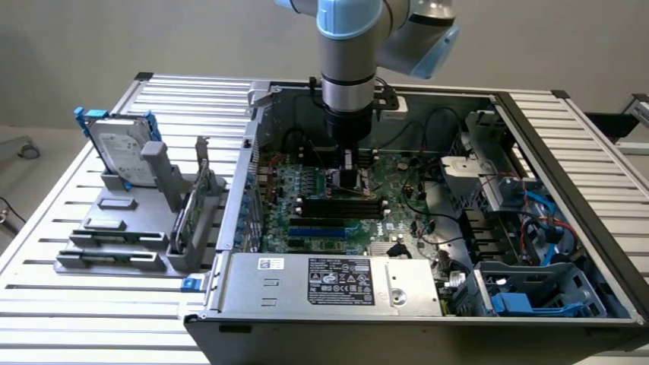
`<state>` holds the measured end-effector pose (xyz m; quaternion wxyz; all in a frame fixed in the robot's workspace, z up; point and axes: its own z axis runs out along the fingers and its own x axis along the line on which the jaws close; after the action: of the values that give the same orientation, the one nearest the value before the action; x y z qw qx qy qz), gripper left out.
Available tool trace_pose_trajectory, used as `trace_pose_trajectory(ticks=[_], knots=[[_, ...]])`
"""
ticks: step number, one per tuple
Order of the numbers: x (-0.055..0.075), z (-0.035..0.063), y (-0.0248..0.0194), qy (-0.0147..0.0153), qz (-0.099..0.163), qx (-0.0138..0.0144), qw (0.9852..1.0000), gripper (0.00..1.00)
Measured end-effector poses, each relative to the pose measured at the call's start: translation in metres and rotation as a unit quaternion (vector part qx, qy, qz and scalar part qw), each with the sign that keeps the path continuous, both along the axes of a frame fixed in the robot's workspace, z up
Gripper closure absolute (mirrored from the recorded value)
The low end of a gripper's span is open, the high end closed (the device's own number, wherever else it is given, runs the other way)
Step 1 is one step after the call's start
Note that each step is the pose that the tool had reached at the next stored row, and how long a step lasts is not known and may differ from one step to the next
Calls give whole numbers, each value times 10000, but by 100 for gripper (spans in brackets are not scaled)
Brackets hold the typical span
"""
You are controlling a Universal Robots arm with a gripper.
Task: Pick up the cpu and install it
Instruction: 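Place the cpu into insertion slot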
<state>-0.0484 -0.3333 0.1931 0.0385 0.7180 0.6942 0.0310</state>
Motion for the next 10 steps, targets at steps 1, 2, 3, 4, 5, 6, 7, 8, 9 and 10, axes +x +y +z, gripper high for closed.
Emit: trace_pose_trajectory(ticks=[1,2,3,4,5,6,7,8,9,10], knots=[[0,-4,1,-8,4,-4,10000,45],[0,-8,2,-16,7,-9,10000,45],[0,-12,2,-23,11,-13,10000,45],[0,-17,3,-30,14,-17,10000,45],[0,-21,2,-37,17,-23,10000,45],[1,-25,2,-43,20,-29,10000,45],[1,-29,2,-48,23,-35,10000,45],[1,-33,2,-51,26,-39,10000,45],[1,-37,2,-54,30,-43,10000,45],[1,-40,2,-56,33,-46,10000,45]])
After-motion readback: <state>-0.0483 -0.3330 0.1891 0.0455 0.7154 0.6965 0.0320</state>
